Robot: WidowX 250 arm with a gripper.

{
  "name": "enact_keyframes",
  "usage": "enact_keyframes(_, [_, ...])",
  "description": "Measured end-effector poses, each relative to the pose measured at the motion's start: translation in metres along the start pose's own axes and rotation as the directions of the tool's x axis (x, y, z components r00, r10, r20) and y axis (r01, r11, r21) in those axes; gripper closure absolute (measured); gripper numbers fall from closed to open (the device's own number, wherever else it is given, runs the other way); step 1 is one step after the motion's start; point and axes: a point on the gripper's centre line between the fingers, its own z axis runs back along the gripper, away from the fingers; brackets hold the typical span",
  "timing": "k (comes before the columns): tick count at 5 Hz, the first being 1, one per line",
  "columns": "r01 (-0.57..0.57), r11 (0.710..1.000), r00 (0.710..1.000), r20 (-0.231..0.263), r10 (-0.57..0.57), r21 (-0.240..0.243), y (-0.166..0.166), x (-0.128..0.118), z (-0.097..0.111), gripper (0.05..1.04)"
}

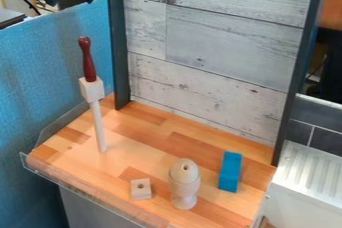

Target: Move the blue rectangular block to the center of the table

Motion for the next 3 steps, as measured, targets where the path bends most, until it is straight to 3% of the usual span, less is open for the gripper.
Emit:
enact_keyframes(1, [-0.008,1.0,0.999,-0.034,0.007,-0.014,0.001,-0.003,-0.013,0.083])
enact_keyframes(2, [0.035,0.998,0.998,-0.05,-0.038,-0.059,-0.009,-0.013,-0.02,0.083])
enact_keyframes(3, [0.097,0.993,0.995,-0.024,-0.099,-0.071,-0.028,-0.017,-0.011,0.083])
